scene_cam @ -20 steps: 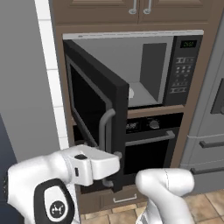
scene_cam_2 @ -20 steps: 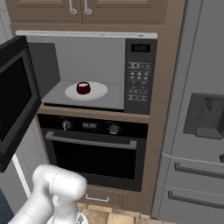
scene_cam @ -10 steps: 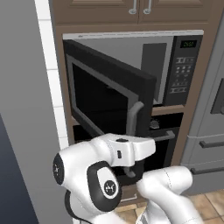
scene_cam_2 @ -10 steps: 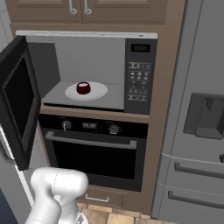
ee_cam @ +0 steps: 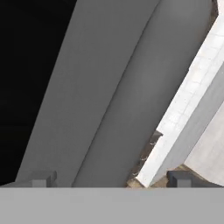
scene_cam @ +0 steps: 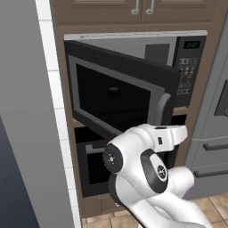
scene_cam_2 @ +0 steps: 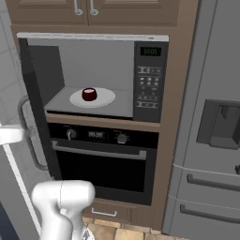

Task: Pick the mug from the counter and place it inside the microwave. Then close the microwave.

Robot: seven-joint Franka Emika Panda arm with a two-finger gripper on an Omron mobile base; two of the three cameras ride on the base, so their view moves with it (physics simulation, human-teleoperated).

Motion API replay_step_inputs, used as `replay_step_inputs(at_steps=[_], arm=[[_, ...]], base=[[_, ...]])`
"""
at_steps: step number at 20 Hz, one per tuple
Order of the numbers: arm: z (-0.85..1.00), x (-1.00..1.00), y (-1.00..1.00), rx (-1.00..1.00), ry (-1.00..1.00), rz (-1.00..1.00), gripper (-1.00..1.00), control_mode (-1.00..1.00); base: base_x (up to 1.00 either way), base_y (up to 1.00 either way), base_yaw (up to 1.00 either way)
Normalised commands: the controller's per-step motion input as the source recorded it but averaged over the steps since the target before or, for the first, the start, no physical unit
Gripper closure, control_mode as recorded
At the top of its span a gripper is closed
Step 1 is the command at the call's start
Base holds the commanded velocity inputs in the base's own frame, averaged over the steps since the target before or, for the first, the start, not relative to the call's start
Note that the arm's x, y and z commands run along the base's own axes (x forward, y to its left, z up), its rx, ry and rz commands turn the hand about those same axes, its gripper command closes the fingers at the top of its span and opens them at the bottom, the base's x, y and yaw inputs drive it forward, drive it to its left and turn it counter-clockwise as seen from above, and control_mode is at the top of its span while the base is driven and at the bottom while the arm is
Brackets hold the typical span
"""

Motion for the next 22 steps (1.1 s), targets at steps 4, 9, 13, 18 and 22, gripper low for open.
replay_step_inputs(at_steps=[4,9,13,18,22], arm=[[0.00,0.59,-0.62,0.04,0.06,0.14,-1.00,-1.00],[0.00,0.66,-0.52,0.07,0.08,0.16,-1.00,-1.00],[0.00,0.73,-0.48,0.07,0.03,0.17,-1.00,-1.00],[0.00,0.69,-0.47,0.08,0.00,0.16,-1.00,-1.00],[0.00,0.65,-0.39,0.07,0.00,0.15,-1.00,-1.00]], base=[[0.00,0.00,0.00],[0.00,0.00,0.00],[0.00,0.00,0.00],[0.00,0.00,0.00],[0.00,0.00,0.00]])
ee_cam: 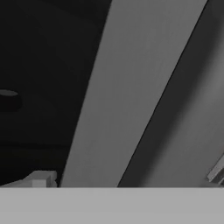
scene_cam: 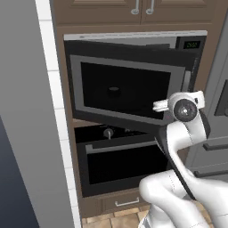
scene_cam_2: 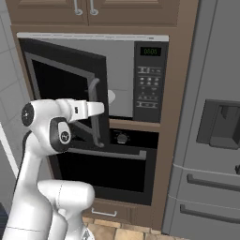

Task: Pick the mug from the counter and place it inside the microwave. Then close the microwave.

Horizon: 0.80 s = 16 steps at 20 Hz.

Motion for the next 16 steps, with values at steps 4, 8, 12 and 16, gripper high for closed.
replay_step_inputs(at_steps=[4,8,12,16], arm=[[0.00,0.59,-0.25,0.08,0.00,0.12,-1.00,-1.00],[0.00,0.62,-0.14,0.08,0.03,0.09,-1.00,-1.00],[0.01,0.45,0.00,0.07,0.09,0.06,-1.00,-1.00],[0.00,0.44,0.00,0.07,0.09,0.04,-1.00,-1.00]], base=[[0.00,0.00,0.00],[0.00,0.00,0.00],[0.00,0.00,0.00],[0.00,0.00,0.00]])
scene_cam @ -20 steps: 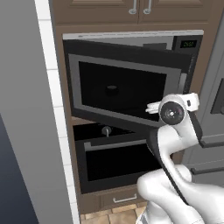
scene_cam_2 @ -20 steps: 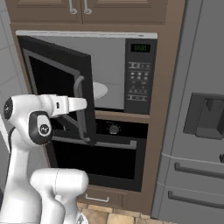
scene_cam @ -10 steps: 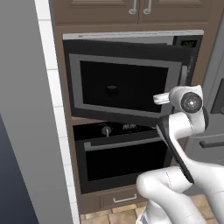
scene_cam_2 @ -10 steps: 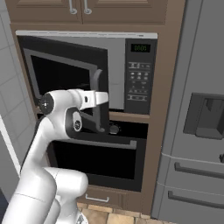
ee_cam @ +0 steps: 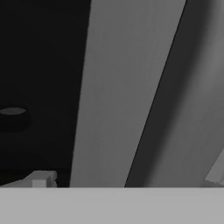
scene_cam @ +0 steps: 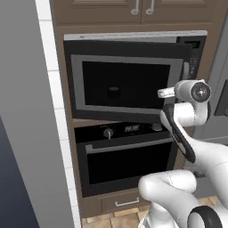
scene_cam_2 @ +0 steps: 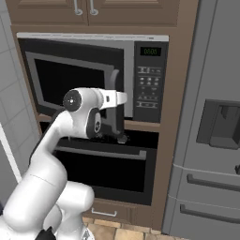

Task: Pick the mug from the counter and place it inside the microwave. Then close the microwave.

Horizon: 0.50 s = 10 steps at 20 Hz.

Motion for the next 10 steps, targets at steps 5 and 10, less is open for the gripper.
replay_step_inputs(at_steps=[5,10], arm=[[0.00,0.50,0.00,0.06,0.04,0.03,-1.00,-1.00],[0.00,0.46,0.00,0.04,0.03,0.03,-1.00,-1.00]], base=[[0.00,0.00,0.00],[0.00,0.00,0.00]])
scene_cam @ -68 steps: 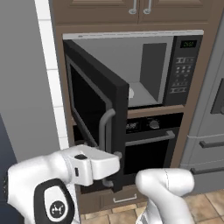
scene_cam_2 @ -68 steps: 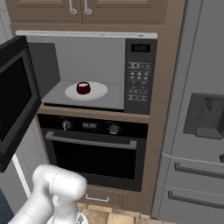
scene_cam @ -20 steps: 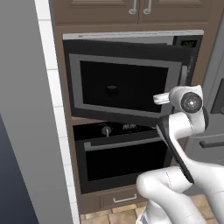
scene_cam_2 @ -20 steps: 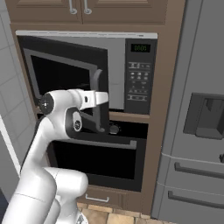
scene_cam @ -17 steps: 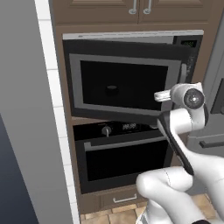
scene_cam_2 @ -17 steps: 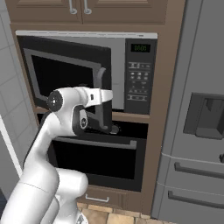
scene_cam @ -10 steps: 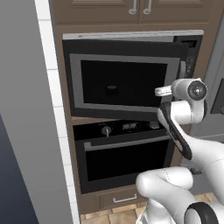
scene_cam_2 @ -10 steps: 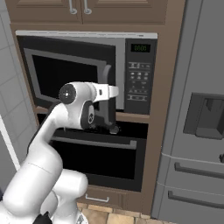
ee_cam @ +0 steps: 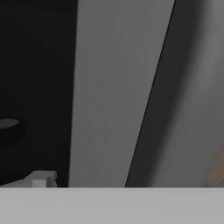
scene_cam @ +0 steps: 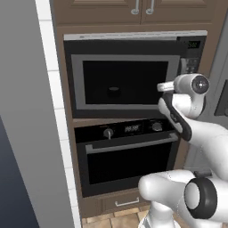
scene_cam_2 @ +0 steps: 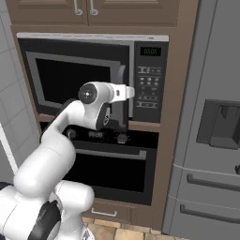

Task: Pick the mug from the counter and place it inside the microwave. Then close the microwave.

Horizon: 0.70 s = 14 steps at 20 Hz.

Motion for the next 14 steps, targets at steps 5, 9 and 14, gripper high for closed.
replay_step_inputs(at_steps=[5,9,14], arm=[[0.00,0.48,0.00,0.03,0.02,0.02,-1.00,-1.00],[0.00,0.48,0.00,0.02,0.02,0.01,-1.00,-1.00],[0.00,0.48,0.00,0.02,0.03,0.00,-1.00,-1.00]], base=[[0.00,0.00,0.00],[0.00,0.00,0.00],[0.00,0.00,0.00]])
